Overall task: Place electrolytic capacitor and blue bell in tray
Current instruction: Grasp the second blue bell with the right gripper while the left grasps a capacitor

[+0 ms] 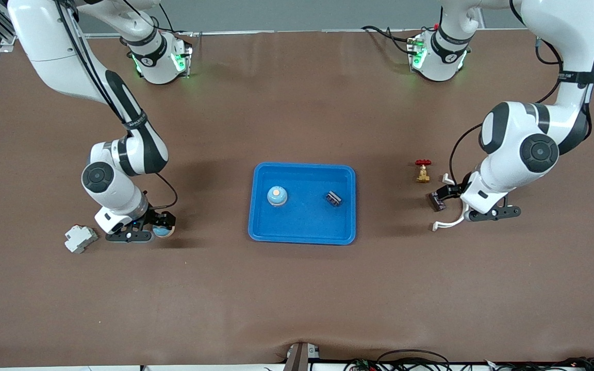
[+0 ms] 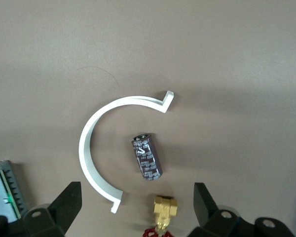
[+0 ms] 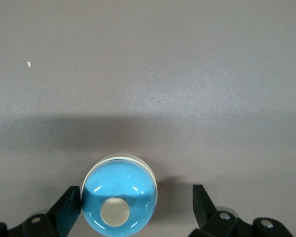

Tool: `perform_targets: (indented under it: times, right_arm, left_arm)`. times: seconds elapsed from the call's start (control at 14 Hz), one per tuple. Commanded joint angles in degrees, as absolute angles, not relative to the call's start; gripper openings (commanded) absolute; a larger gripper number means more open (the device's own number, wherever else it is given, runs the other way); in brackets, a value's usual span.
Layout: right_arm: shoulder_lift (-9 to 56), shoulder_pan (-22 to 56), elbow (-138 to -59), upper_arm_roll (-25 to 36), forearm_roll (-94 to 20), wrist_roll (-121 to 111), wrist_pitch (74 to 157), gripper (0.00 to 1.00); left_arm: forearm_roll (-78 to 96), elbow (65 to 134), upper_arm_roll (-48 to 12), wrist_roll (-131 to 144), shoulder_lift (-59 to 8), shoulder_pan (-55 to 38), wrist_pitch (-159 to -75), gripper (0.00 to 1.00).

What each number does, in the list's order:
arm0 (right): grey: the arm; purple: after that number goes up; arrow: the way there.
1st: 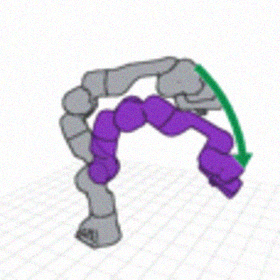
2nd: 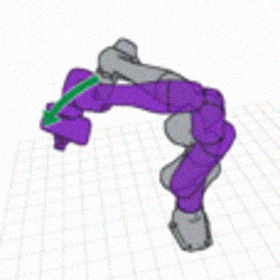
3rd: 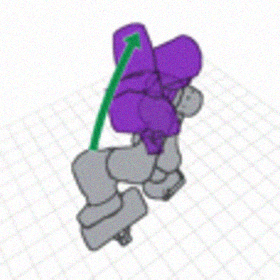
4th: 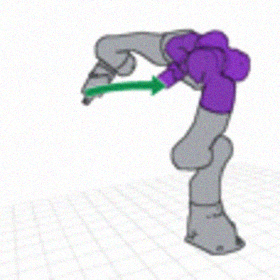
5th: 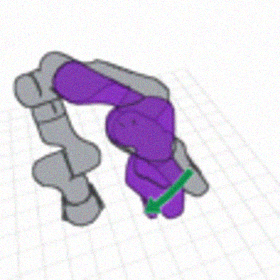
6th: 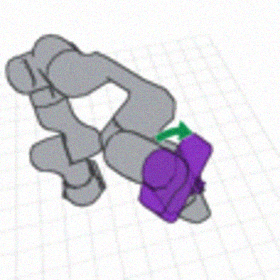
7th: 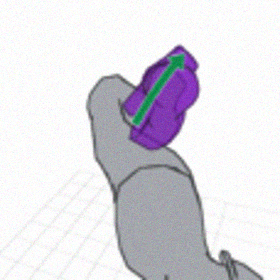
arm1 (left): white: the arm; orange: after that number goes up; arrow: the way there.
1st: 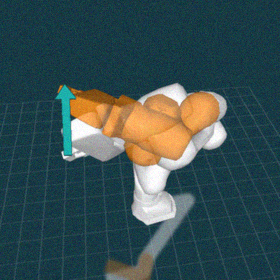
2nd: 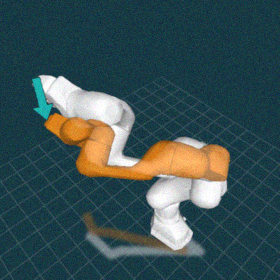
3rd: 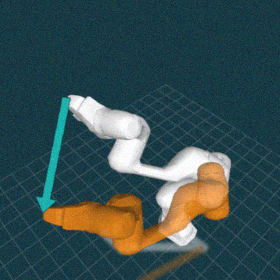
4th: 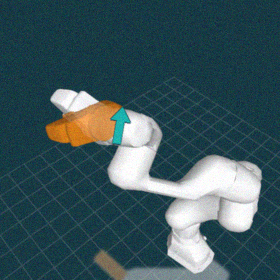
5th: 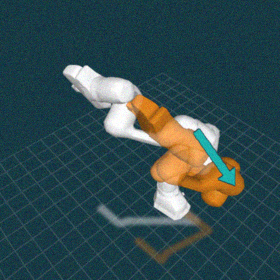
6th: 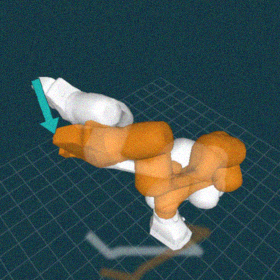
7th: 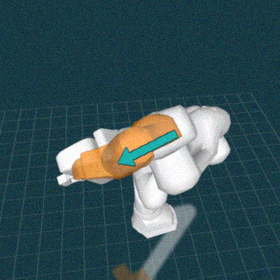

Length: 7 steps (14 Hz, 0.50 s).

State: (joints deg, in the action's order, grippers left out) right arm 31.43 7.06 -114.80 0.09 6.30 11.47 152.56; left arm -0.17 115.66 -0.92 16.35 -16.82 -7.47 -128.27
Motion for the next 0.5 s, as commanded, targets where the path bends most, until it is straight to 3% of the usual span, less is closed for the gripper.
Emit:
perform_targets:
  times: [0.0,0.43]
  right_arm:
    - [30.41,5.89,-116.19,-0.97,6.42,11.43,153.37,1.0]
    - [31.55,6.15,-116.28,-1.23,6.33,11.87,155.39,1.0]
  left_arm:
    - [-0.35,115.49,-1.49,21.26,-19.51,-7.47,-130.6,1.0]
    - [-0.35,115.4,-1.67,31.9,-23.64,-8.61,-132.45,1.0]
